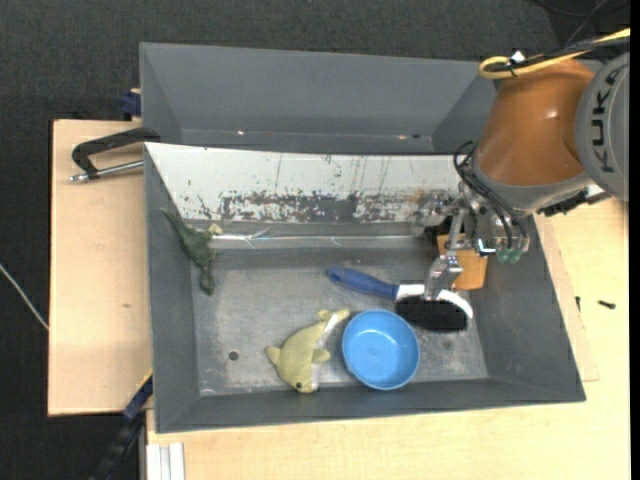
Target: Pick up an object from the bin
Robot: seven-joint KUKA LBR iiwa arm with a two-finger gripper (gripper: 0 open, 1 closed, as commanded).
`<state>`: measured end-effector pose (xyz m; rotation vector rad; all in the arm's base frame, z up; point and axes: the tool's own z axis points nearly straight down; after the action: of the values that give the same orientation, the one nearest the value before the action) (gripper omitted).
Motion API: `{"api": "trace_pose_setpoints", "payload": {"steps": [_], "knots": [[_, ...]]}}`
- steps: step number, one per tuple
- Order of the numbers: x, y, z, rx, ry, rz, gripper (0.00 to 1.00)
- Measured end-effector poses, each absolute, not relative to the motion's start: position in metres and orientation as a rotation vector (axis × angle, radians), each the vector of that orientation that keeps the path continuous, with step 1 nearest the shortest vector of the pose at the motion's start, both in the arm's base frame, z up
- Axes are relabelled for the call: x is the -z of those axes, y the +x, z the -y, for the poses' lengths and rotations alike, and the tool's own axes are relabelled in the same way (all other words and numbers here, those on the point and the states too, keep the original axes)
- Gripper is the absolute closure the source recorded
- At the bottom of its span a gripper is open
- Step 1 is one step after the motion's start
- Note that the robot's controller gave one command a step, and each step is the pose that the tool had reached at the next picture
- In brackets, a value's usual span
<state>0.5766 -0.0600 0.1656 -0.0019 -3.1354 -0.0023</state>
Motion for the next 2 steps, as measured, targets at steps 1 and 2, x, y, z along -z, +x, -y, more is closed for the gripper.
{"api": "trace_pose_setpoints", "payload": {"steps": [1,2], "knots": [[-0.0709,0.5528,0.0722,0.002,-0.179,3.142,0.0],[-0.0738,0.5546,0.0713,0.002,-0.176,3.145,1.0]]}}
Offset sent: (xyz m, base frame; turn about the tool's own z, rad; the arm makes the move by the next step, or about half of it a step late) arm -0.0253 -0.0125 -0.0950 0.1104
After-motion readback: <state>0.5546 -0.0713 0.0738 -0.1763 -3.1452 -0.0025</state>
